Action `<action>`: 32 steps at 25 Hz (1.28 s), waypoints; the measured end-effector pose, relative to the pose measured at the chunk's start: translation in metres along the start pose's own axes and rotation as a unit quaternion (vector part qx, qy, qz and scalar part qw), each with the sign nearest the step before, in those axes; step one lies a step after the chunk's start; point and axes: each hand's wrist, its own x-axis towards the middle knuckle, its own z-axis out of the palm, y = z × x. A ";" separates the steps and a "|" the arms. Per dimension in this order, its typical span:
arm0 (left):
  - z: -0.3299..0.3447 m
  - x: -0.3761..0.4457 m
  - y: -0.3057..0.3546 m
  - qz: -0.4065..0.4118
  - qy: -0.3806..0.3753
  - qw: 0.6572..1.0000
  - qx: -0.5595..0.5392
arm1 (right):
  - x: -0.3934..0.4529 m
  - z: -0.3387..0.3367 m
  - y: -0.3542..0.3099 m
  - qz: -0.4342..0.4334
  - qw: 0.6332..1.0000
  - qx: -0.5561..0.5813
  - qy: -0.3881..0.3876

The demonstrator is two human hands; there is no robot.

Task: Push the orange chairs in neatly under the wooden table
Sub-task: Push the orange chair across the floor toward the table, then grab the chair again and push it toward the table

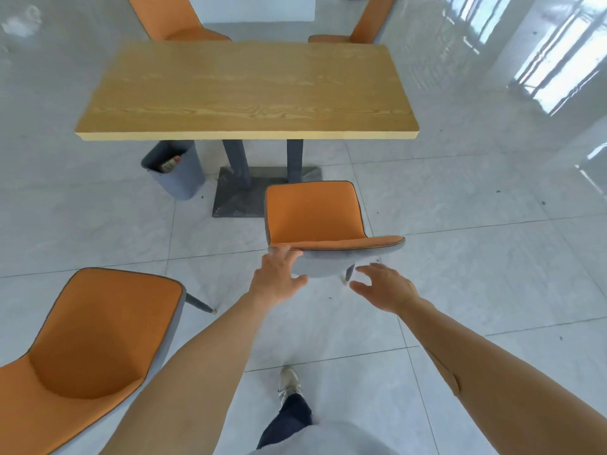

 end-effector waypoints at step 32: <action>-0.053 -0.747 -0.419 -0.440 0.301 0.828 -0.173 | -0.370 0.299 -0.591 -0.551 0.826 -0.090 -0.079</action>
